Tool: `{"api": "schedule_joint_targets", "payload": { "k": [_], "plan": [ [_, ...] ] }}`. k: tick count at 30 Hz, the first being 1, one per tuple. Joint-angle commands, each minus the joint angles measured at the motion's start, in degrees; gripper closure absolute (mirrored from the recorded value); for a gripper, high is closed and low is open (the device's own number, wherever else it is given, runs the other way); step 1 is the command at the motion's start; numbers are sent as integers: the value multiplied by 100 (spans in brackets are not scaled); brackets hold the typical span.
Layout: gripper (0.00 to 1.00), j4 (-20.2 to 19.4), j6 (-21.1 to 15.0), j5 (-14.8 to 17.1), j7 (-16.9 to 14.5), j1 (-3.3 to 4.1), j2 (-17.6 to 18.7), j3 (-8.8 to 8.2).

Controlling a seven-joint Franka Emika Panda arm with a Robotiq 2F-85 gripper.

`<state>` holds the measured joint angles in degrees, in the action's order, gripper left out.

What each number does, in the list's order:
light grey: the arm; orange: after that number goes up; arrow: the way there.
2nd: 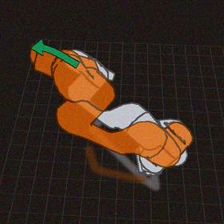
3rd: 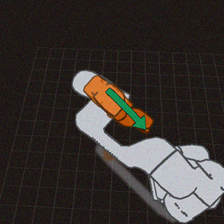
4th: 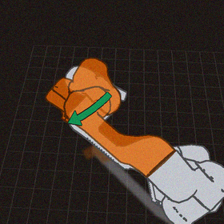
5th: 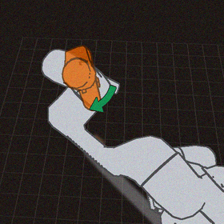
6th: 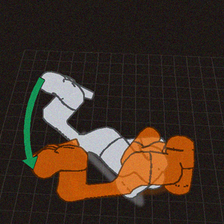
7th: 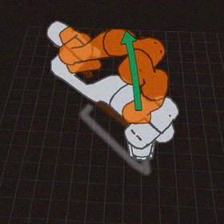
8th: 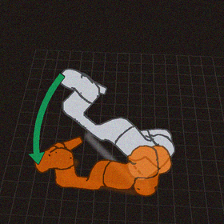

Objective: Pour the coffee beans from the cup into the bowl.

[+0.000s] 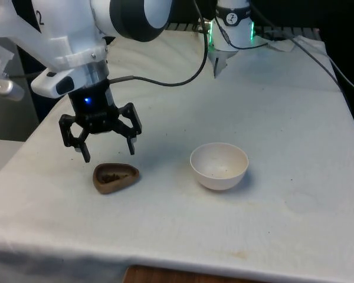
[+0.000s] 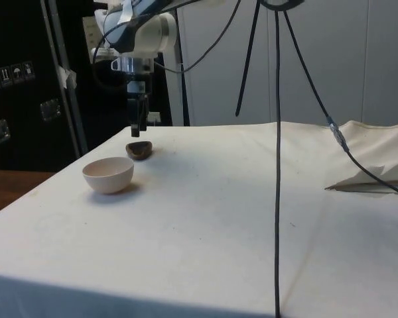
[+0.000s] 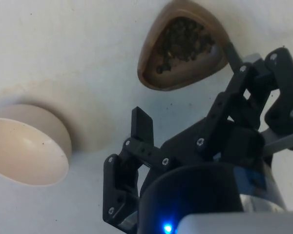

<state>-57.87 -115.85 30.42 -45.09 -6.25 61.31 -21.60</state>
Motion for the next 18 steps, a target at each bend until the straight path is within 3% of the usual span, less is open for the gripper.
{"api": "schedule_joint_targets", "payload": {
  "k": [1, 2, 3, 14, 18],
  "plan": [
    [0, 178, 69, -23, 74, -6, 120, 0],
    [0, 17, -6, 0, 0, 0, 17, 0],
    [0, 189, 57, -23, 74, -6, 132, 0],
    [0, 298, -92, -40, 40, 34, 264, -29],
    [0, 327, -126, -34, -29, 6, 309, -23]
  ]
}}
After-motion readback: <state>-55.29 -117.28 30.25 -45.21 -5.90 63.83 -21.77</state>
